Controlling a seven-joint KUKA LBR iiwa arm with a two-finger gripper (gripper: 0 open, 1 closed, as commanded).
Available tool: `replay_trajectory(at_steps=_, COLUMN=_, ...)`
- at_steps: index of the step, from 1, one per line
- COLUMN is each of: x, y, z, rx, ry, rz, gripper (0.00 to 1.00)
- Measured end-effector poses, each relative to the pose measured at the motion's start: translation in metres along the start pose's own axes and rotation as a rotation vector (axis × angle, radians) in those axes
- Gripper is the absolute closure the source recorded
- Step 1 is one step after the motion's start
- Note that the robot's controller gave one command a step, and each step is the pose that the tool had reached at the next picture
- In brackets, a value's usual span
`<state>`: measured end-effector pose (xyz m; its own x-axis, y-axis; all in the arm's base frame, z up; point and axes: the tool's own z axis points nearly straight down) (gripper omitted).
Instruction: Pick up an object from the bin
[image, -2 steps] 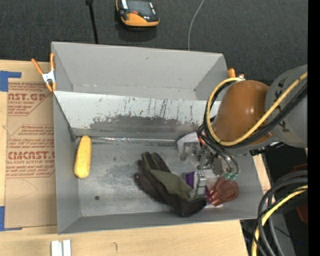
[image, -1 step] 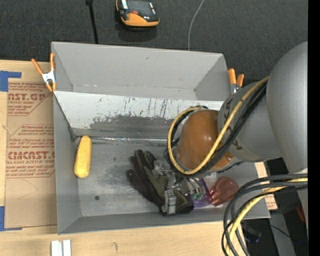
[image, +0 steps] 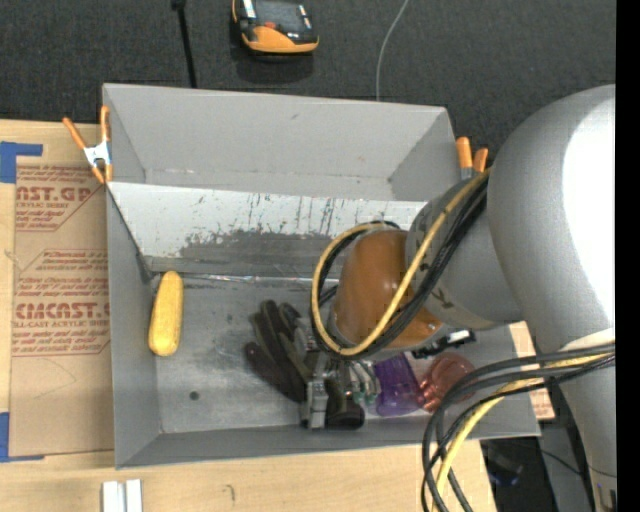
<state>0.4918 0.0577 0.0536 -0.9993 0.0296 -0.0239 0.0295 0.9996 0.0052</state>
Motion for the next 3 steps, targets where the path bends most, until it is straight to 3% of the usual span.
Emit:
replay_trajectory(at_steps=1, x=0.003, y=-0.003, z=-0.049, rx=0.003, ry=0.018, rz=0.032, gripper=0.0)
replay_trajectory(at_steps=2, x=0.003, y=0.004, z=-0.019, rx=0.007, ry=0.018, rz=0.233, gripper=1.0)
replay_trajectory(at_steps=3, x=0.003, y=0.004, z=-0.019, rx=0.007, ry=0.018, rz=0.233, gripper=1.0)
